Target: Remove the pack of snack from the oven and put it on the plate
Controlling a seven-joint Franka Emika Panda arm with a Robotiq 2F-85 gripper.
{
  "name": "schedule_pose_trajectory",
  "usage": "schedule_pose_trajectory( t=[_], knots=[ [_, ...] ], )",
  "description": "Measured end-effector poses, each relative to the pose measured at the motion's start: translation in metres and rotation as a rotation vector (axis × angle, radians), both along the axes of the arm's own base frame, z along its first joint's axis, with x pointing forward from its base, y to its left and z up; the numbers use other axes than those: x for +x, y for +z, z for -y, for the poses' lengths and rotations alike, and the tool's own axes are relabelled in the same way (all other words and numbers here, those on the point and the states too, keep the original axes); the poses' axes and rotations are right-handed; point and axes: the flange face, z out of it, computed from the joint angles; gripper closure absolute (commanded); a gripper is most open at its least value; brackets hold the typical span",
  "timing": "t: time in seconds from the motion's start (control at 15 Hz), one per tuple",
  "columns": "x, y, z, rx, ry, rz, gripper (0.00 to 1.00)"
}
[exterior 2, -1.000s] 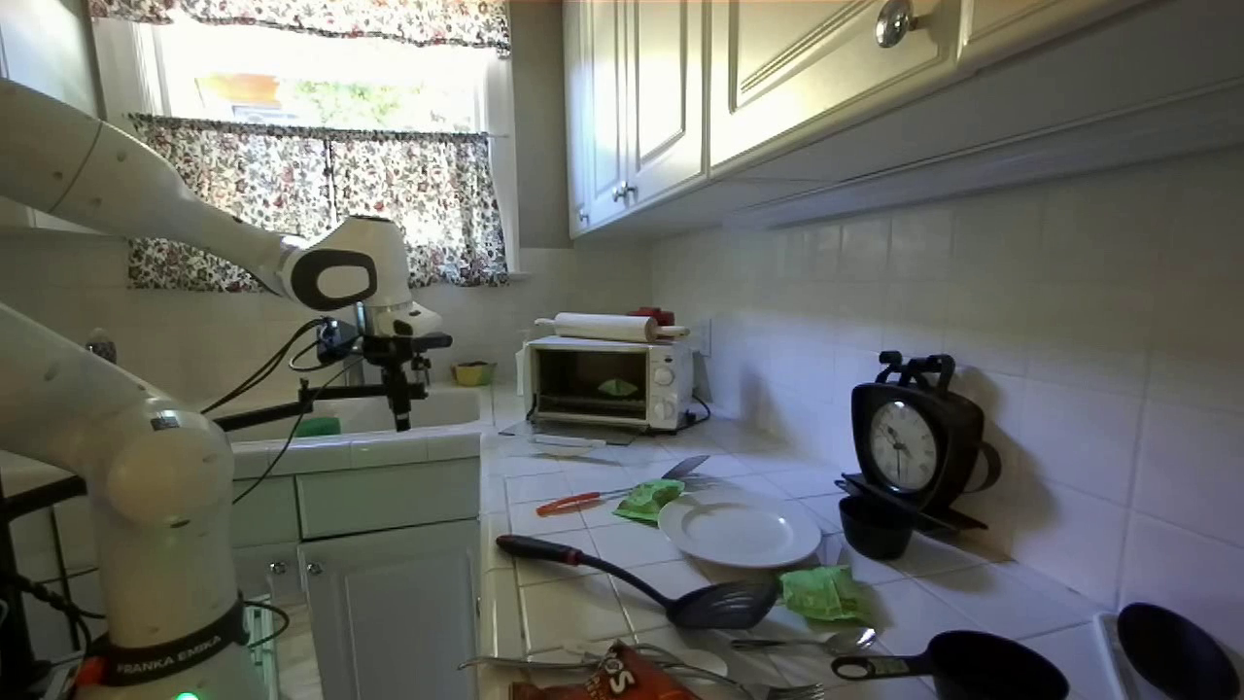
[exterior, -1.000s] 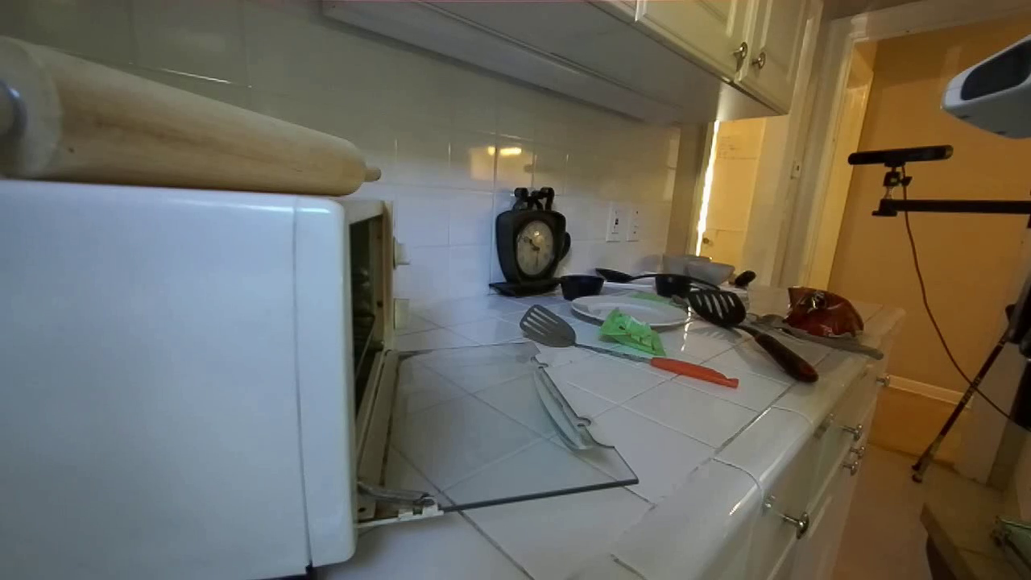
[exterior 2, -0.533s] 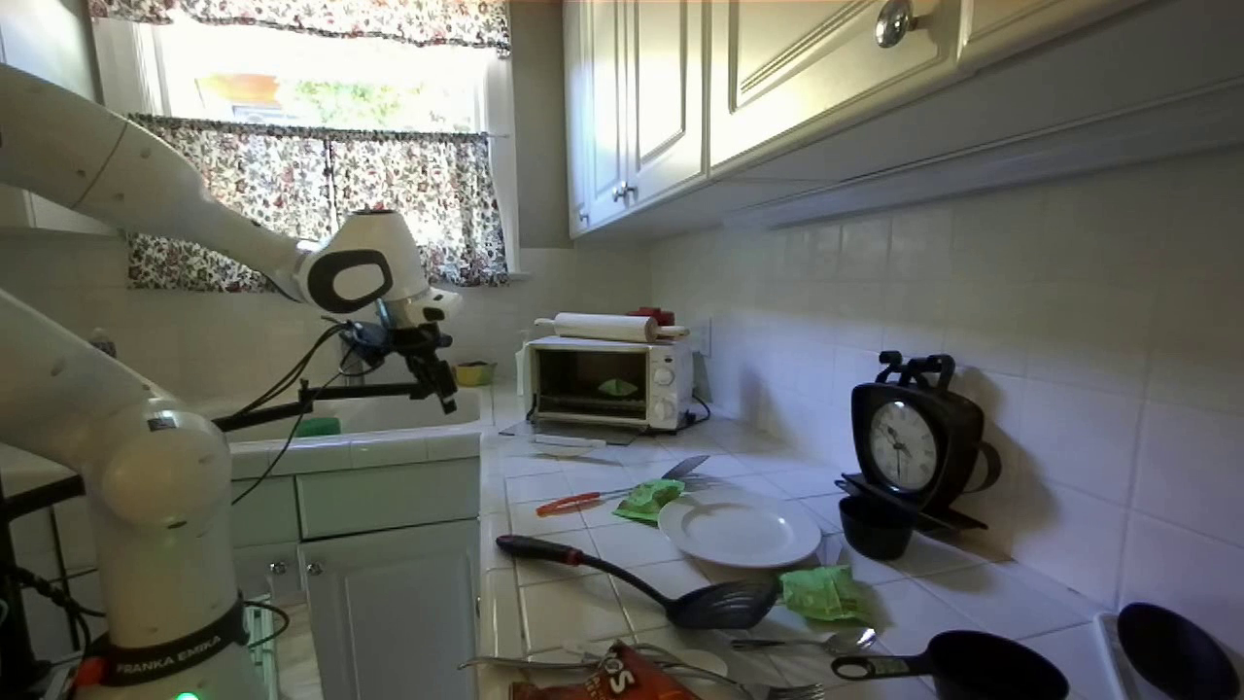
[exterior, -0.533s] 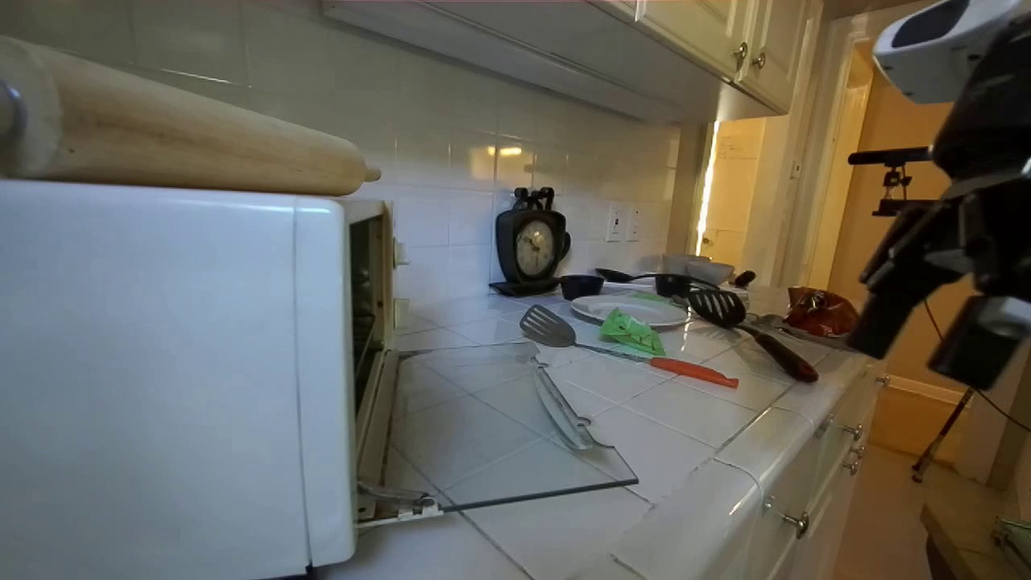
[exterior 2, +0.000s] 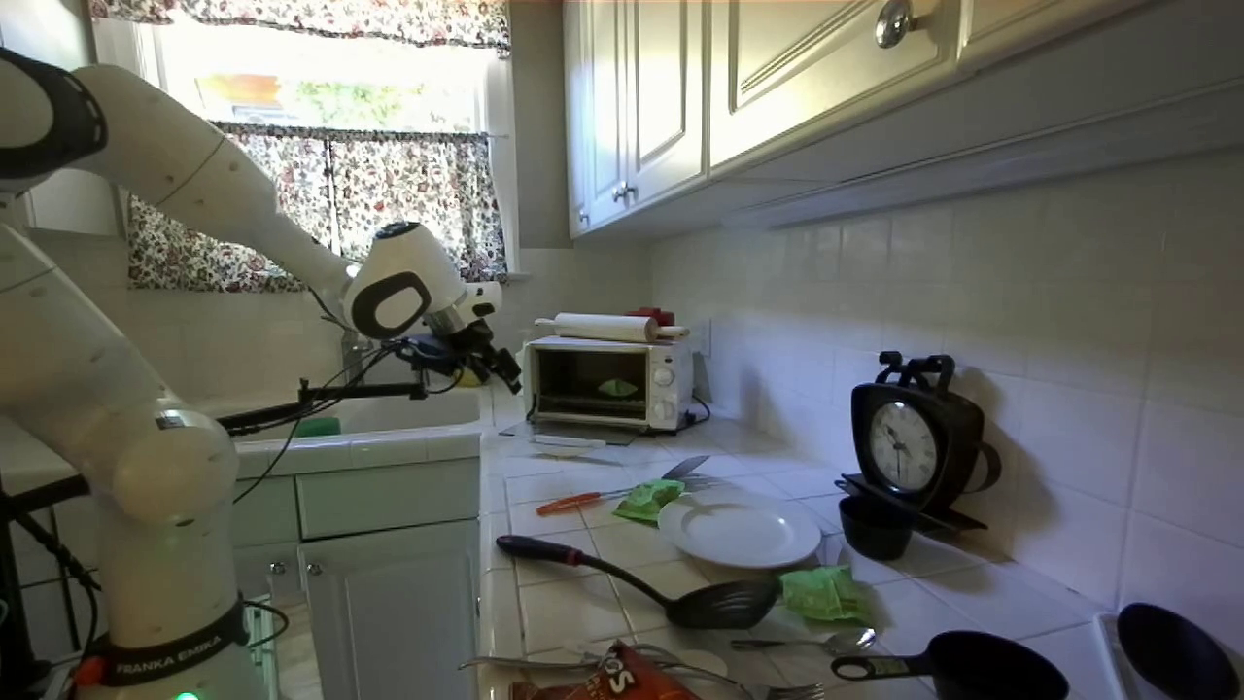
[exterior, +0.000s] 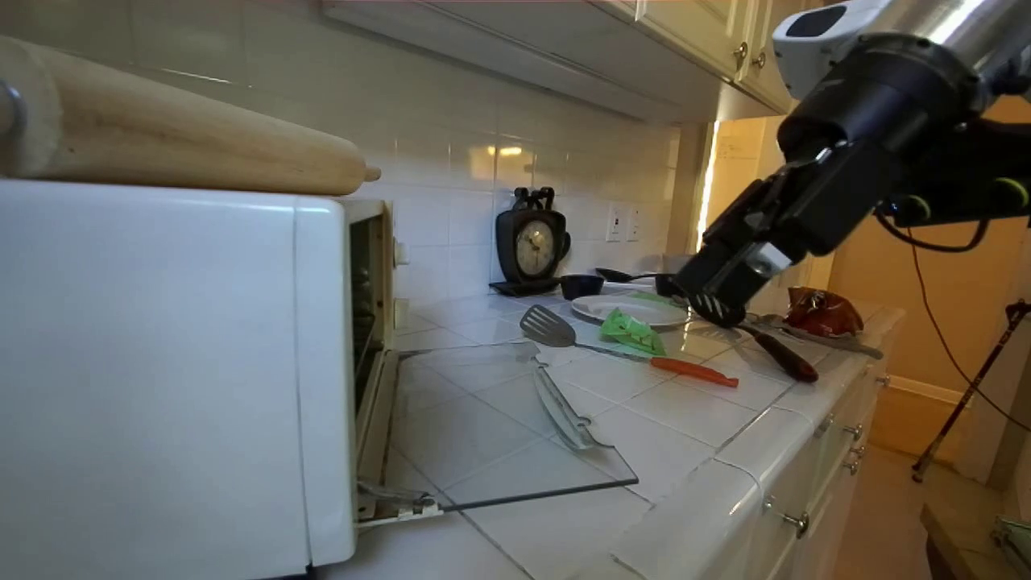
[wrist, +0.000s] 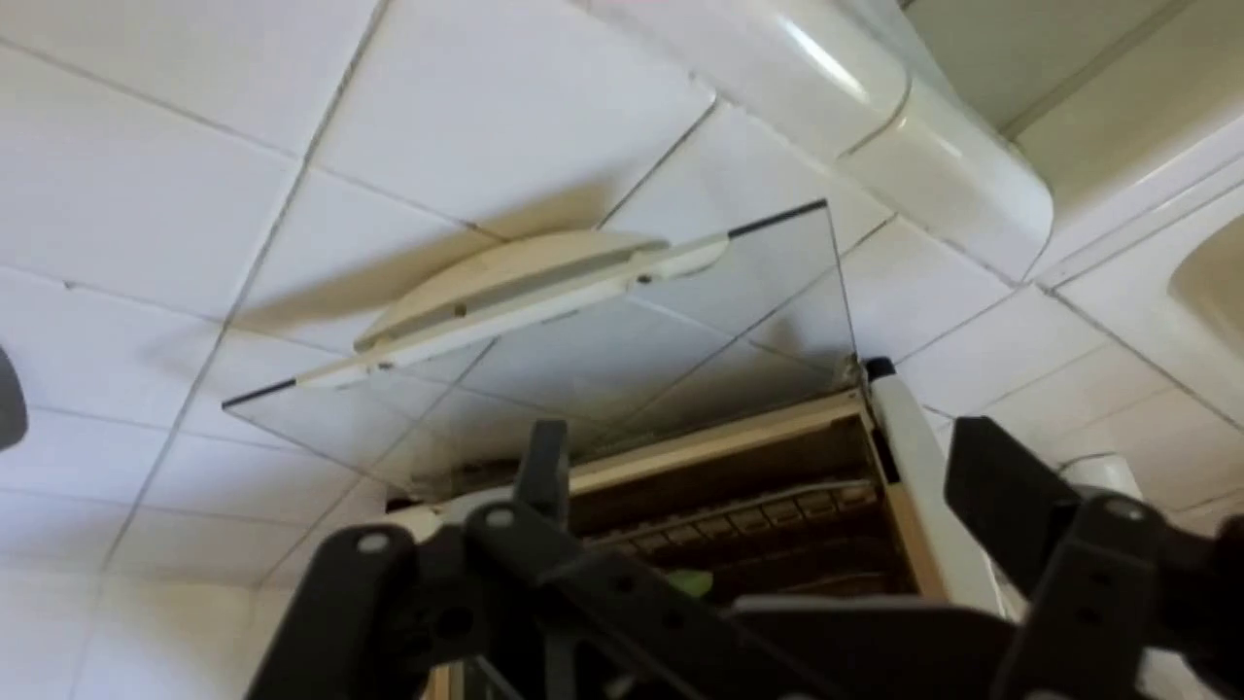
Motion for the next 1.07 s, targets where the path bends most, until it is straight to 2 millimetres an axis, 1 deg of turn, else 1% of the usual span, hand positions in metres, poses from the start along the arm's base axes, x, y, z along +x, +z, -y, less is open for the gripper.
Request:
schedule_pose_trajectory(
  t=[0.2, 0.33, 0.53, 0.73, 0.93, 1.07],
  knots=[
    [0.022, 0.008, -0.004, 0.013, 0.028, 0.099, 0.0],
    [0.039, 0.007, -0.009, -0.002, 0.057, 0.131, 0.0],
    [0.07, -0.008, -0.018, -0.043, 0.106, 0.128, 0.0],
    [0.105, -0.023, -0.028, -0.1, 0.146, 0.148, 0.0],
    [0.141, -0.028, -0.04, -0.139, 0.157, 0.214, 0.0],
    [0.158, -0.032, -0.045, -0.151, 0.156, 0.236, 0.0]
  ],
)
